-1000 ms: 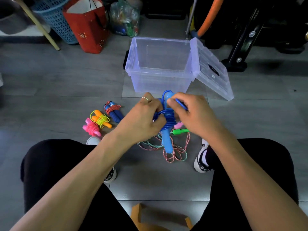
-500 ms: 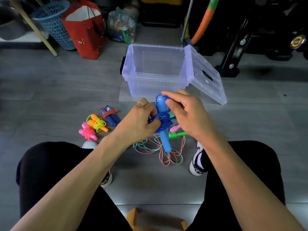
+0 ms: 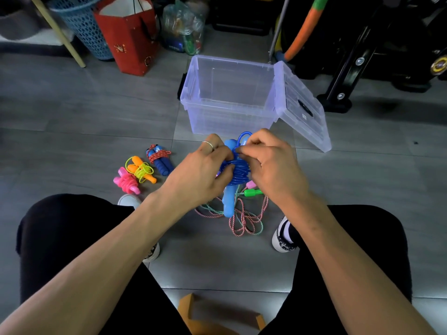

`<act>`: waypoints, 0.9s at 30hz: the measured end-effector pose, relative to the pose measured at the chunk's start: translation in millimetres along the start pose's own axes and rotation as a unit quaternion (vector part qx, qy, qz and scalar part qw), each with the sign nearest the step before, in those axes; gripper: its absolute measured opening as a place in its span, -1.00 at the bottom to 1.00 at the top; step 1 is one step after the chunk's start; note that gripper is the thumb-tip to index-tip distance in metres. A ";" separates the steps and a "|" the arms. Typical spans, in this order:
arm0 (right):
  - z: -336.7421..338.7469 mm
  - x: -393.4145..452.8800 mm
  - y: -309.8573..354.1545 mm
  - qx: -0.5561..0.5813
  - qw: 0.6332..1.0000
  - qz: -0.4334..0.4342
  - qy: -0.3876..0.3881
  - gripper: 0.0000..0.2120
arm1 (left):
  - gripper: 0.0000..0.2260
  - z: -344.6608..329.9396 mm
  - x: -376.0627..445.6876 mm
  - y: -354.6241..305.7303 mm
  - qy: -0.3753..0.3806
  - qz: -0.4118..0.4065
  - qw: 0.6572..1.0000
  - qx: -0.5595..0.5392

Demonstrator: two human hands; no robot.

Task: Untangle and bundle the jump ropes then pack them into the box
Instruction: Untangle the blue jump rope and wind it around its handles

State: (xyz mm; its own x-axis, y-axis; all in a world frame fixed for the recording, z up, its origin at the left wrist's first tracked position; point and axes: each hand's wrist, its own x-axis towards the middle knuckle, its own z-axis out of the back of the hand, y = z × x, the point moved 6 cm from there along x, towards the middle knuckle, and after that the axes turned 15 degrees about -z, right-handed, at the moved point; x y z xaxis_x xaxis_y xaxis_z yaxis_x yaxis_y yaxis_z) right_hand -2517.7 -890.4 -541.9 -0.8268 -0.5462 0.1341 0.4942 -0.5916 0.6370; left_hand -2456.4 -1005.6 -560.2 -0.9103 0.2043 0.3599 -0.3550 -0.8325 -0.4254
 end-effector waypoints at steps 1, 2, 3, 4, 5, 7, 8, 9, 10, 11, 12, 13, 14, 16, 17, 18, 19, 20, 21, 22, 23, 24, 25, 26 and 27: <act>-1.7 -0.3 1.7 -0.025 1.000 0.019 0.000 -0.88 | -0.70 0.8 -0.5 0.1 -0.002 -0.004 1.000 0.013; -2.1 -0.6 3.9 -0.037 0.999 0.033 -0.003 -0.87 | -0.69 1.6 -1.4 -0.1 -0.004 -0.008 1.000 0.025; -1.3 -1.0 6.6 -0.041 0.998 0.046 -0.009 -0.86 | -0.69 2.8 -2.4 -0.7 -0.008 -0.011 0.999 0.035; 0.3 -1.0 9.4 -0.043 0.997 0.056 -0.017 -0.86 | -0.70 4.2 -3.4 -1.6 -0.014 -0.014 0.999 0.043; 1.6 -1.2 11.7 -0.047 0.997 0.064 -0.021 -0.87 | -0.71 5.7 -4.6 -2.9 -0.021 -0.017 0.998 0.048; 1.1 -2.5 13.9 -0.066 0.995 0.079 -0.015 -0.87 | -0.73 7.8 -6.2 -6.2 -0.029 -0.027 0.997 0.060; -0.2 -3.1 14.1 -0.072 0.994 0.083 -0.011 -0.85 | -0.75 8.3 -7.1 -7.6 -0.031 -0.032 0.997 0.066; -1.8 -3.4 13.5 -0.071 0.994 0.081 -0.006 -0.83 | -0.76 8.4 -8.2 -8.4 -0.034 -0.035 0.996 0.071; -3.0 -3.6 12.7 -0.068 0.995 0.076 -0.003 -0.83 | -0.77 8.5 -9.1 -8.7 -0.039 -0.036 0.996 0.074; -4.3 -3.8 12.6 -0.066 0.995 0.076 0.000 -0.82 | -0.77 8.5 -9.8 -8.3 -0.044 -0.036 0.996 0.073; -5.1 -4.2 13.4 -0.067 0.994 0.082 0.003 -0.81 | -0.77 8.7 -10.5 -7.6 -0.050 -0.036 0.996 0.071; -5.6 -4.6 14.4 -0.070 0.993 0.090 0.008 -0.81 | -0.77 9.2 -11.2 -6.8 -0.058 -0.037 0.995 0.068; -5.6 -4.7 15.1 -0.072 0.993 0.097 0.013 -0.81 | -0.78 9.8 -12.0 -5.6 -0.066 -0.036 0.995 0.063; -5.0 -4.2 14.9 -0.079 0.991 0.102 0.026 -0.83 | -0.78 11.6 -13.3 -3.6 -0.084 -0.035 0.995 0.048; -5.1 -3.8 14.0 -0.085 0.991 0.102 0.031 -0.84 | -0.78 12.1 -13.5 -2.9 -0.089 -0.034 0.995 0.042; -5.1 -3.5 13.1 -0.090 0.990 0.103 0.034 -0.83 | -0.77 12.0 -13.4 -2.7 -0.090 -0.035 0.995 0.038; -4.8 -3.4 12.3 -0.093 0.990 0.105 0.033 -0.82 | -0.77 11.7 -13.2 -2.7 -0.090 -0.035 0.995 0.034; -4.2 -3.8 12.3 -0.094 0.989 0.108 0.029 -0.82 | -0.76 11.8 -13.0 -2.7 -0.090 -0.036 0.995 0.031; -3.6 -4.6 12.9 -0.096 0.989 0.113 0.023 -0.82 | -0.75 12.4 -12.7 -2.7 -0.091 -0.038 0.995 0.029; -3.7 -5.7 13.7 -0.100 0.988 0.118 0.016 -0.82 | -0.75 13.4 -12.2 -2.9 -0.092 -0.039 0.995 0.030; -4.0 -6.7 14.6 -0.106 0.987 0.121 0.008 -0.82 | -0.75 14.4 -11.5 -3.4 -0.094 -0.041 0.994 0.030; -4.7 -7.7 15.9 -0.117 0.986 0.123 -0.002 -0.83 | -0.75 15.6 -11.0 -4.1 -0.098 -0.042 0.994 0.030; -6.2 -8.3 15.9 -0.132 0.983 0.123 -0.016 -0.85 | -0.75 17.0 -10.6 -4.9 -0.104 -0.041 0.993 0.028; -7.0 -8.5 15.9 -0.149 0.980 0.125 -0.033 -0.87 | -0.75 18.6 -10.2 -5.4 -0.111 -0.040 0.993 0.027; -7.9 -8.1 16.0 -0.164 0.977 0.130 -0.047 -0.89 | -0.75 20.0 -9.7 -5.9 -0.118 -0.039 0.992 0.026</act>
State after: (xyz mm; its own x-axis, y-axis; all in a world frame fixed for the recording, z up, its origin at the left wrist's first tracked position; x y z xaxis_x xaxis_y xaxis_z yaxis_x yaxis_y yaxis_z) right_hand -2501.0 -900.1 -538.8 -0.6752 -0.6553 0.3387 0.7376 -0.6067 0.2964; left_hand -2441.1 -1013.1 -544.6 -0.8038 0.1477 0.5762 -0.4045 -0.8460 -0.3473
